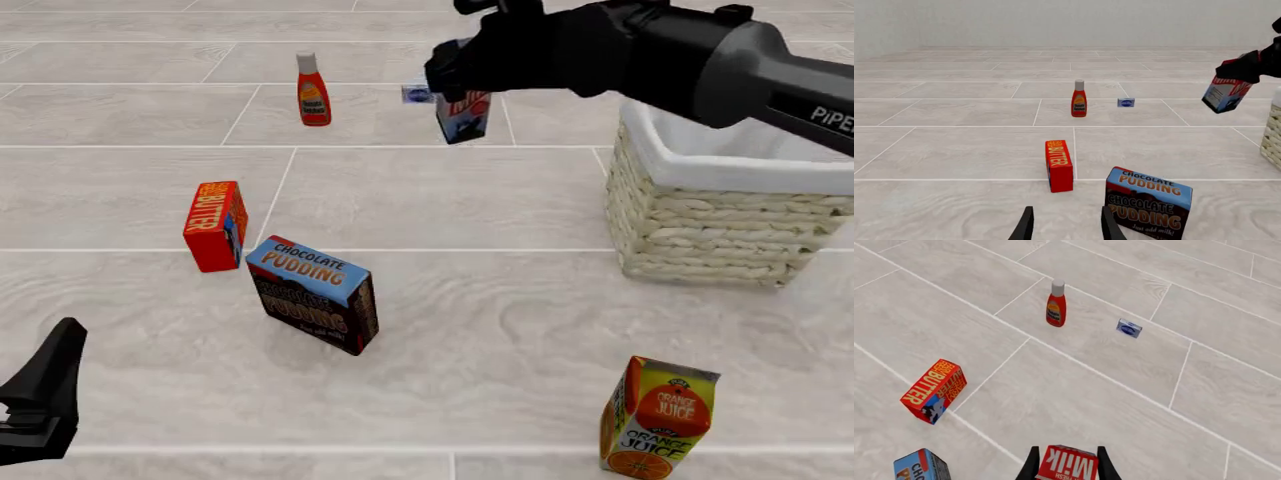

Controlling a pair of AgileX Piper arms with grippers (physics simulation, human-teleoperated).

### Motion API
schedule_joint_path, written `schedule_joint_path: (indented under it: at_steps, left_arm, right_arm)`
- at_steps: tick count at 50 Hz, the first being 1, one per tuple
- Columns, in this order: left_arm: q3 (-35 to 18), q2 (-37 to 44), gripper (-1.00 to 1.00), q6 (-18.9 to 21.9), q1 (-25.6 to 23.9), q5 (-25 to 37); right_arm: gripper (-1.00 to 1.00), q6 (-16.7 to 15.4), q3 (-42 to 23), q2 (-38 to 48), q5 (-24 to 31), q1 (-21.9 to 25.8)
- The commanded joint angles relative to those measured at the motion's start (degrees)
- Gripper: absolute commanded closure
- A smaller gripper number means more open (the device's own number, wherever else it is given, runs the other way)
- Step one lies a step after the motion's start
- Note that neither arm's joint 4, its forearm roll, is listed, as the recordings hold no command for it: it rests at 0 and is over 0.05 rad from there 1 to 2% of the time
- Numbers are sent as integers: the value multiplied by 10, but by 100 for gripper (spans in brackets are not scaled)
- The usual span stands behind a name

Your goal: Pick the milk and place it in the basket.

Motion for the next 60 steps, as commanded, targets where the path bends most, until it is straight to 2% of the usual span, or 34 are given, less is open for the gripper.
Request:
schedule_joint_path:
  at_steps: [1,11,28,44,60]
  left_arm:
    - [0,0,-100,0,0,0]
    - [0,0,-100,0,0,0]
    - [0,0,-100,0,0,0]
    - [0,0,-100,0,0,0]
    - [0,0,-100,0,0,0]
  right_arm:
    - [100,4,7,-51,-1,-30]
    - [100,-3,4,-75,7,-61]
    - [100,9,-24,-98,38,-99]
    - [100,22,-27,-101,53,-164]
    - [100,16,-19,-100,55,-224]
